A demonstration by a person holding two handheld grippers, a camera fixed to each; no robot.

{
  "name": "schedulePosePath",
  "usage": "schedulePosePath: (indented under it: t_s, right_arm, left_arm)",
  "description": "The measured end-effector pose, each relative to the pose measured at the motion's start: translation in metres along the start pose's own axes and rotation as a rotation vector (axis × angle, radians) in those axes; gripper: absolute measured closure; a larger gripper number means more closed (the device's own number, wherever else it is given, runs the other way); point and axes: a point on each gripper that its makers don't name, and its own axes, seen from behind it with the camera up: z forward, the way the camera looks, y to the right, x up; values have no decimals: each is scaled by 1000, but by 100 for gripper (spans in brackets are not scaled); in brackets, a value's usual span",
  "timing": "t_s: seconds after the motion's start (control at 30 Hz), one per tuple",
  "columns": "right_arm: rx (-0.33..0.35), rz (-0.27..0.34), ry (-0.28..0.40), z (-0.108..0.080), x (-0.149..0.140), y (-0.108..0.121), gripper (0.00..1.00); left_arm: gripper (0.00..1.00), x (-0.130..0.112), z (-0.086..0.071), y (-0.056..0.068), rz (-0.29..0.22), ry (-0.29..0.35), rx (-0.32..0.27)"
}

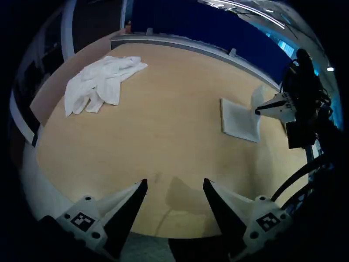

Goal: Fold towel

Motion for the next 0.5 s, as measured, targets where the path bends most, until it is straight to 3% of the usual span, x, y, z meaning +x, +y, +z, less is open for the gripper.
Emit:
schedulePosePath:
  t_s: [0.27, 0.5]
  right_arm:
    - [66, 51, -57, 58, -12, -31, 98]
    - [70, 72, -60, 62, -15, -33, 97]
  left_arm:
    - [5, -4, -4, 4, -22, 11, -2]
    - [5, -6, -3, 9, -20, 9, -15]
